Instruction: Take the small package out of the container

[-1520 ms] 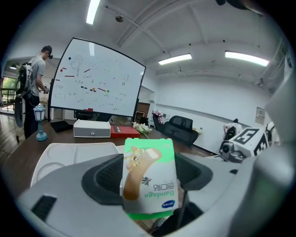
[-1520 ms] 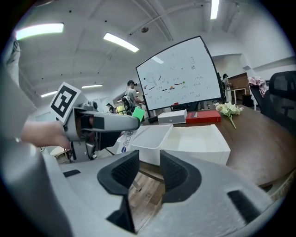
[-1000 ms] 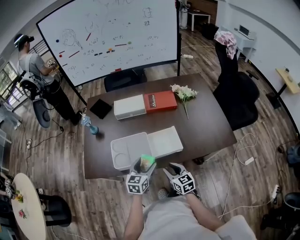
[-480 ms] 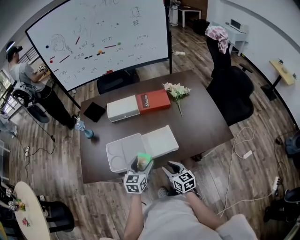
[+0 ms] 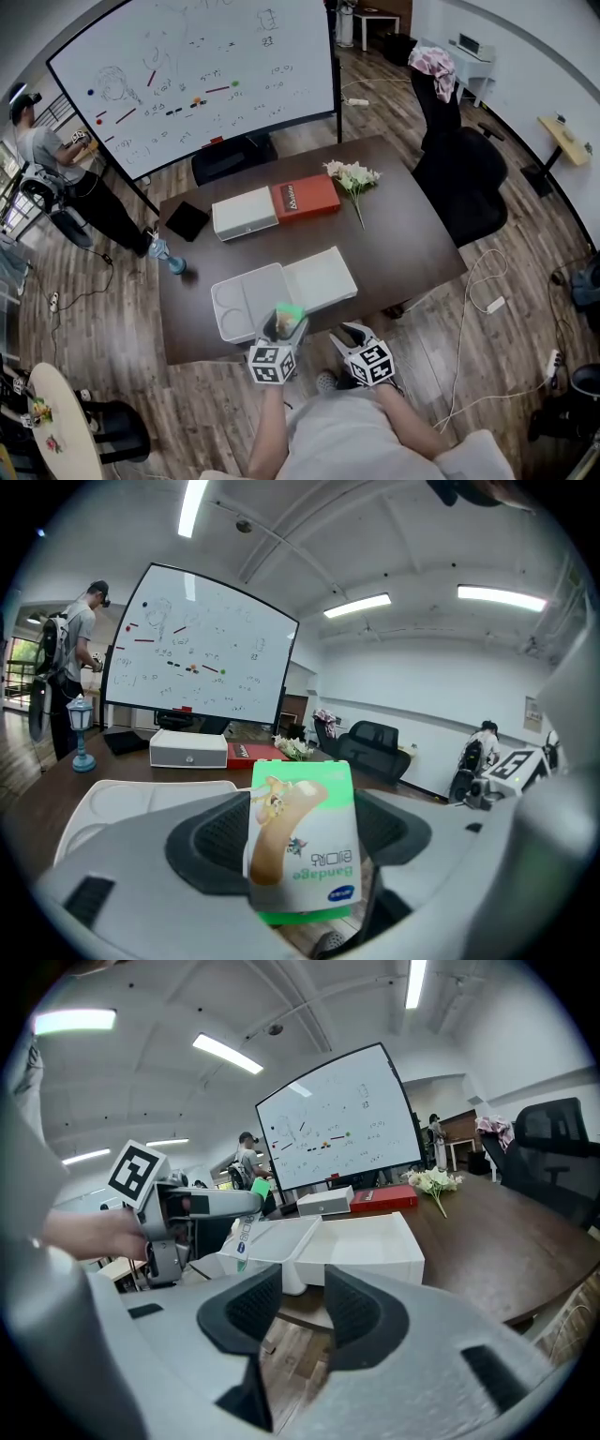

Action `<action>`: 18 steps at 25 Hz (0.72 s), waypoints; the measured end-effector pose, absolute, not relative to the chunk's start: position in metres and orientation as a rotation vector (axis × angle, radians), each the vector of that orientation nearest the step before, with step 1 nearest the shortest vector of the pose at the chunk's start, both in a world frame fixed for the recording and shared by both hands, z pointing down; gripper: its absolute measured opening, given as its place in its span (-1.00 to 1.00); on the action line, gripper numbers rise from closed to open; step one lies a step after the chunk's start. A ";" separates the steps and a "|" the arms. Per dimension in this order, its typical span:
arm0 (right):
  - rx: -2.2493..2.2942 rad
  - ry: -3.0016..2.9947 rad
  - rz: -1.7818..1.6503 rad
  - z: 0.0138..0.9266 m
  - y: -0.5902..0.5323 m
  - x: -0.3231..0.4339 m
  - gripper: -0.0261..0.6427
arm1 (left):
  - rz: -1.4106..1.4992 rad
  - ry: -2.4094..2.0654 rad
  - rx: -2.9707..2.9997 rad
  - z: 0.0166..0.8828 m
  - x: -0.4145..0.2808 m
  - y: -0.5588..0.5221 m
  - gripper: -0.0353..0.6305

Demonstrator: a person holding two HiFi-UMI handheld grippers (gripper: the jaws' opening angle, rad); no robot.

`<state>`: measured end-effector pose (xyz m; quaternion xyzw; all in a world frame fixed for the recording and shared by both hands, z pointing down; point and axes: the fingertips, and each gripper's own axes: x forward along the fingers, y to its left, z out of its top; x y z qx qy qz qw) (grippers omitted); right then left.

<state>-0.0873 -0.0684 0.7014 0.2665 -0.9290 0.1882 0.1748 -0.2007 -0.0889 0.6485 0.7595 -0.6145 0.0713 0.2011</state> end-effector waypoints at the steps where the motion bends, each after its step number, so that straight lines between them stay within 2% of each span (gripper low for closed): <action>1: 0.748 -2.625 0.532 0.702 -0.068 -0.088 -0.50 | 0.202 -1.721 2.117 0.649 -0.203 -0.089 0.10; 18: 0.783 -2.581 0.531 0.707 -0.073 -0.079 -0.60 | 0.206 -1.743 2.095 0.649 -0.209 -0.088 0.10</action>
